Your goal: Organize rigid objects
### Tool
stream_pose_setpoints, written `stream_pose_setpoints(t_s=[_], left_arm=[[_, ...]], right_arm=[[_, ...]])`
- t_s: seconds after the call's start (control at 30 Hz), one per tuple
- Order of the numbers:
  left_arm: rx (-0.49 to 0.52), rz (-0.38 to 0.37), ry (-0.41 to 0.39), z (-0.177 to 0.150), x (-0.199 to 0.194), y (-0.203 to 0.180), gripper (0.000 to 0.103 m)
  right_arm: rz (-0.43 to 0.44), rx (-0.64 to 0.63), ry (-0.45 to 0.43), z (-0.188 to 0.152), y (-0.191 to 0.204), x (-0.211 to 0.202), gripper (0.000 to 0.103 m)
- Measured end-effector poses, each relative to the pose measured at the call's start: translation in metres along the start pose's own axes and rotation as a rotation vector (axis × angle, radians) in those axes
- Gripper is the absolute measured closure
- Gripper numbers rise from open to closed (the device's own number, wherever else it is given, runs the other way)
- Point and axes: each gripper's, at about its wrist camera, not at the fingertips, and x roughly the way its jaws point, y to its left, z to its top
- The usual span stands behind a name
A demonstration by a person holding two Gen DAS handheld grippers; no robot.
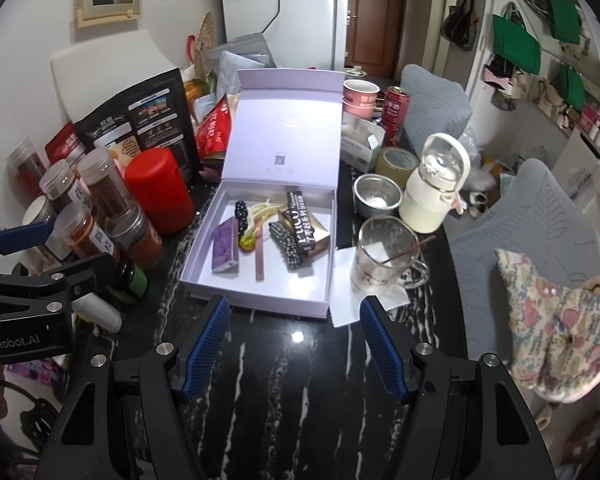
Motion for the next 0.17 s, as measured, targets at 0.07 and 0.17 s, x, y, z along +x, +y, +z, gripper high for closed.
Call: stream_pose_setpoints(t_s=[0.07, 0.17], left_arm=[[0.004, -0.001, 0.003, -0.0012, 0.0007, -0.0017, 0.003], [0.013, -0.009, 0.007, -0.0035, 0.0011, -0.0042, 0.003]], right_arm=[[-0.001, 0.001, 0.002, -0.002, -0.0007, -0.0005, 0.035], [-0.002, 0.005, 0.005, -0.0053, -0.003, -0.0012, 0.035]])
